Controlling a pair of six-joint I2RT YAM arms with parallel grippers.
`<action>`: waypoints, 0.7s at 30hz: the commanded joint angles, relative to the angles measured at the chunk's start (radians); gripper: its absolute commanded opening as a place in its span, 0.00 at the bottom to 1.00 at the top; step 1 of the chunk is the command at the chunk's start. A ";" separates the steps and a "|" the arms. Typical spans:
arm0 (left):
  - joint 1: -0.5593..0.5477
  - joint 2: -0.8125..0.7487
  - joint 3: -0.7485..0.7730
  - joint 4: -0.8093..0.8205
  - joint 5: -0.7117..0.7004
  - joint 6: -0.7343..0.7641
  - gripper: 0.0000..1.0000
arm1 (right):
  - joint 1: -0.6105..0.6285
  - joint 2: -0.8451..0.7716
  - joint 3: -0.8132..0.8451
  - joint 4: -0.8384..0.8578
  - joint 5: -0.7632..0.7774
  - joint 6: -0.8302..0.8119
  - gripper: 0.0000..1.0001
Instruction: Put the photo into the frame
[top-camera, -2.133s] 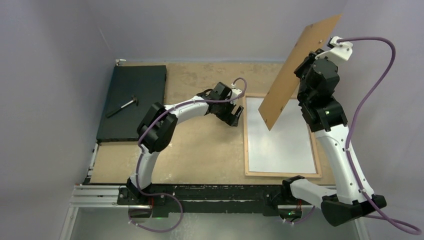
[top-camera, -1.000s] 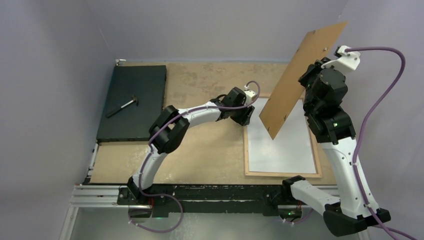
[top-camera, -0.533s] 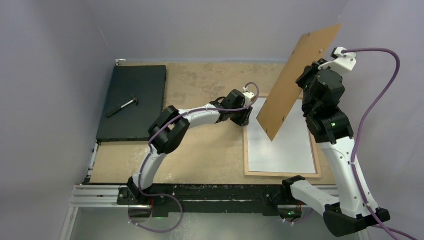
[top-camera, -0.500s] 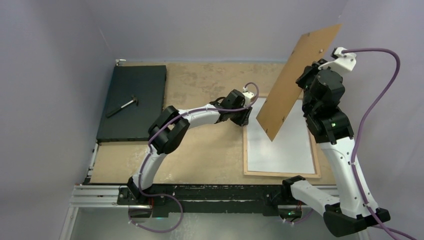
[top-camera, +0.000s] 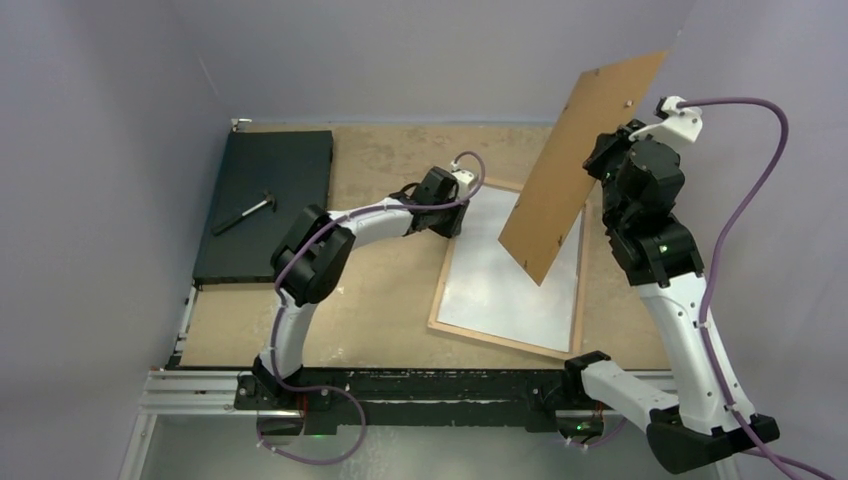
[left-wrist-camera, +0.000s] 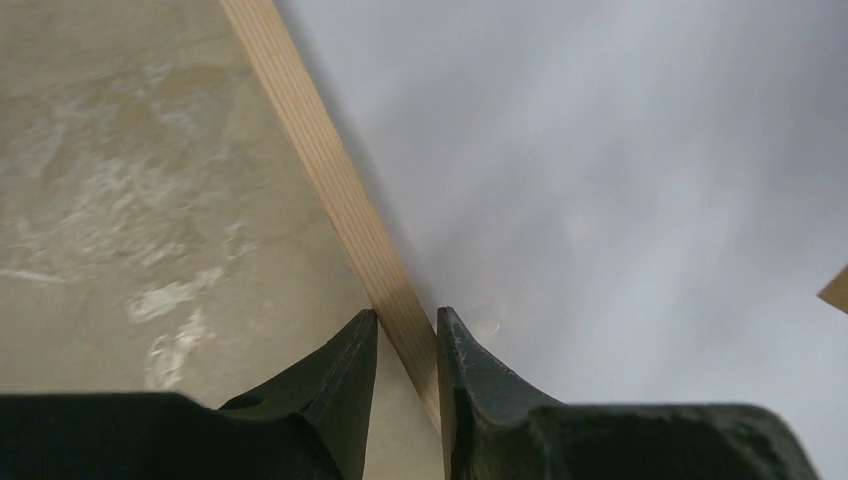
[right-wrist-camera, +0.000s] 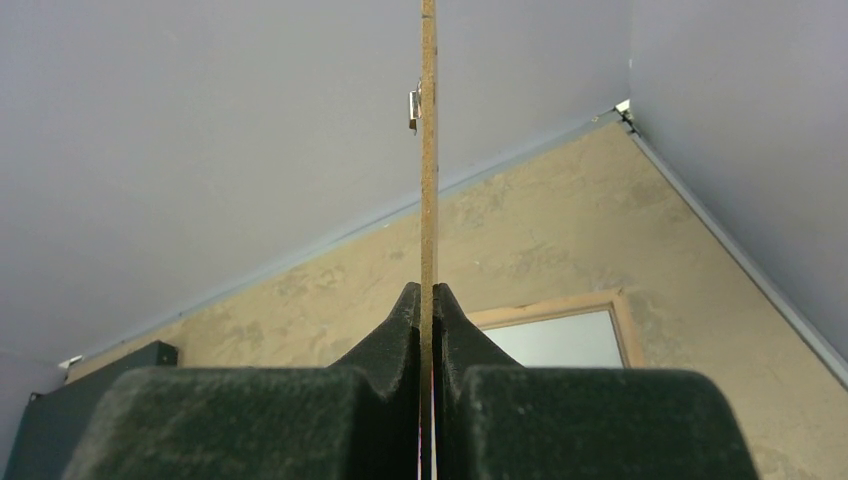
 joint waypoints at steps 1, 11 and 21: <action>0.092 -0.081 -0.057 -0.039 -0.053 0.034 0.14 | 0.000 -0.004 -0.002 0.120 -0.059 0.053 0.00; 0.236 -0.203 -0.190 -0.016 -0.063 0.000 0.10 | -0.001 0.076 -0.019 0.169 -0.233 0.138 0.00; 0.370 -0.297 -0.313 -0.002 -0.041 -0.137 0.02 | 0.000 0.201 -0.051 0.267 -0.508 0.274 0.00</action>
